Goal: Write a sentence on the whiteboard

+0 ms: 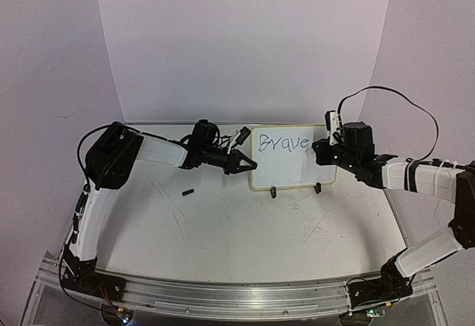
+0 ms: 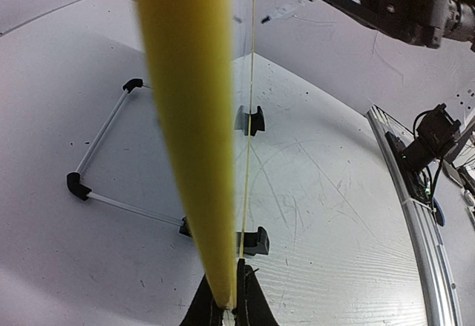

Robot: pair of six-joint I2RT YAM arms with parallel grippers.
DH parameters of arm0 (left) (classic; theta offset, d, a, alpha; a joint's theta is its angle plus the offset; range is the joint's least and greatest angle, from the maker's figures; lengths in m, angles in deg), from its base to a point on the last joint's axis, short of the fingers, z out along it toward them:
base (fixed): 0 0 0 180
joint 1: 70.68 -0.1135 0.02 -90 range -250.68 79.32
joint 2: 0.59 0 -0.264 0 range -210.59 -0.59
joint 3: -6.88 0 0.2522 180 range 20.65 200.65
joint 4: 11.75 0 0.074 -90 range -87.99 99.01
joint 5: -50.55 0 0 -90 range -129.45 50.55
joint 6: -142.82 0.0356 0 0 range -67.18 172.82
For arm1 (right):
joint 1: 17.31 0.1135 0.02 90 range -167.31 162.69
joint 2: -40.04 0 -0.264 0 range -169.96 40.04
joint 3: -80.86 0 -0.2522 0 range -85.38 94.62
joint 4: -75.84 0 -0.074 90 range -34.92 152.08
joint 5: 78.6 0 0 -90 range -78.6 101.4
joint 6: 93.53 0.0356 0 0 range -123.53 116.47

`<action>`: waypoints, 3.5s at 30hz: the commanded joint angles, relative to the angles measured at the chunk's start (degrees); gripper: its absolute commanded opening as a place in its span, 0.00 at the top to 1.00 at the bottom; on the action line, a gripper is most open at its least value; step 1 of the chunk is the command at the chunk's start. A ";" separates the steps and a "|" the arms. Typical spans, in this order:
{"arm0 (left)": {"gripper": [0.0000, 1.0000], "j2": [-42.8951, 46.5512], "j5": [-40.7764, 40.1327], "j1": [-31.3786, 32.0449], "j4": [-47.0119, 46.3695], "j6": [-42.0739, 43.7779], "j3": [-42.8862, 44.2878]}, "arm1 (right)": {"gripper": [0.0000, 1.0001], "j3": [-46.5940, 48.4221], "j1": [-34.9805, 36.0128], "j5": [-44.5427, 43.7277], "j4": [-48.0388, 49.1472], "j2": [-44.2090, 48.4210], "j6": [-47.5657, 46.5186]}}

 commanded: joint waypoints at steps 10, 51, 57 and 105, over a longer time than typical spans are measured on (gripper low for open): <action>1.00 -1.38 -7.37 0.01 7.44 3.96 -0.54 | 1.00 3.92 0.77 -1.66 -5.84 8.20 -1.48; 1.00 -1.29 -7.40 -0.02 7.46 4.49 -0.73 | 1.00 2.48 -0.19 -4.58 -1.03 -0.92 -1.78; 1.00 -1.09 -7.46 -0.02 7.48 4.49 -0.73 | 1.00 2.22 -0.25 -4.78 -1.25 -0.71 -1.61; 1.00 -0.67 -8.43 -0.03 7.66 4.92 -0.99 | 1.00 8.90 11.46 10.51 2.13 -6.85 -5.71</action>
